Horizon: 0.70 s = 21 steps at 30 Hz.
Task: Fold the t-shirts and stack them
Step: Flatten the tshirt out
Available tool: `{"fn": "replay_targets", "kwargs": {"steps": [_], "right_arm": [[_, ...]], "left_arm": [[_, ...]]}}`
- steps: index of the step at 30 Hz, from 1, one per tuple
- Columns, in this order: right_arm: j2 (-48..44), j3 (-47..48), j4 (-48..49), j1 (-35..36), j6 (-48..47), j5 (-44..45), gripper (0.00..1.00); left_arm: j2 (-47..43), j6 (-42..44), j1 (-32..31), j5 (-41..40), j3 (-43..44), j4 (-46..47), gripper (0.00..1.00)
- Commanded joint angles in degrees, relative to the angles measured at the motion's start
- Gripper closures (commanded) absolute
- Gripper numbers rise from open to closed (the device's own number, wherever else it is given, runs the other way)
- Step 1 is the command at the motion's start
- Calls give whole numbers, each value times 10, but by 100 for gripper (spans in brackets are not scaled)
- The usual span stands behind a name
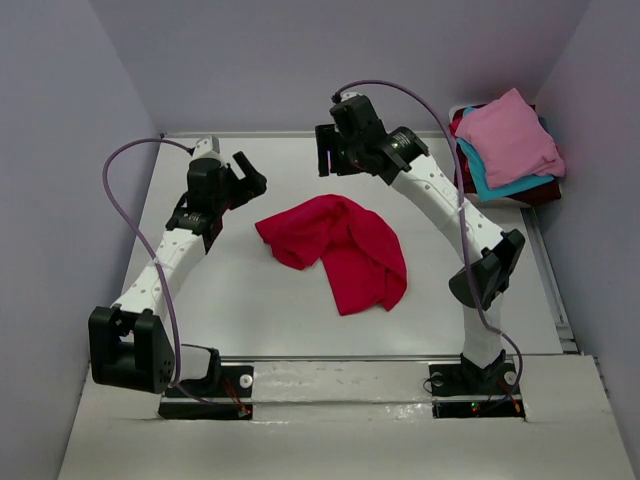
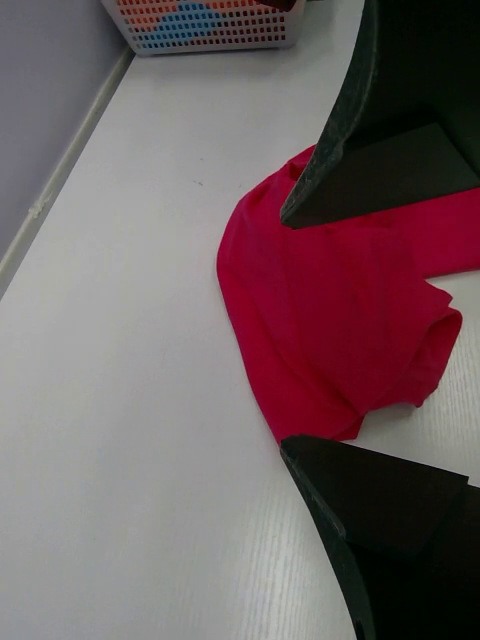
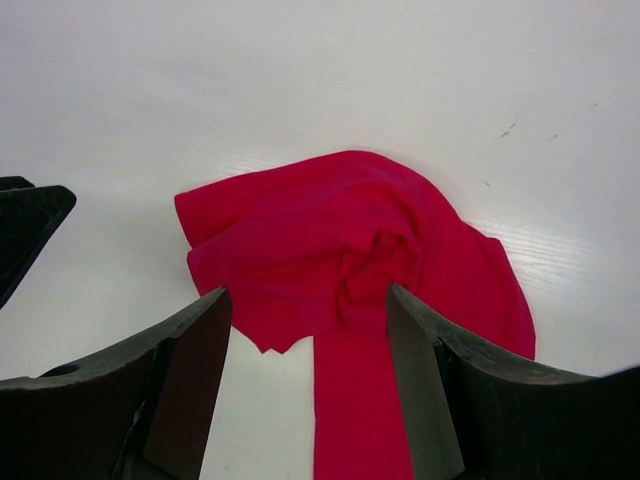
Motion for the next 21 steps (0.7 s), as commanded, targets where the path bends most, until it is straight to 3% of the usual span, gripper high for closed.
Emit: {"fn": "replay_targets", "kwargs": {"steps": [1,12,21], "right_arm": [[35,36,-45,-4,14,-62,32],[53,-175,3,-4,53,-169,45],[71,-214,18,-4,50,-204,46]], "left_arm": [[-17,6,-2,-6,-3,18,4],[-22,21,-2,-33,21,-2,4],[-10,41,16,-68,85,-11,4]]}}
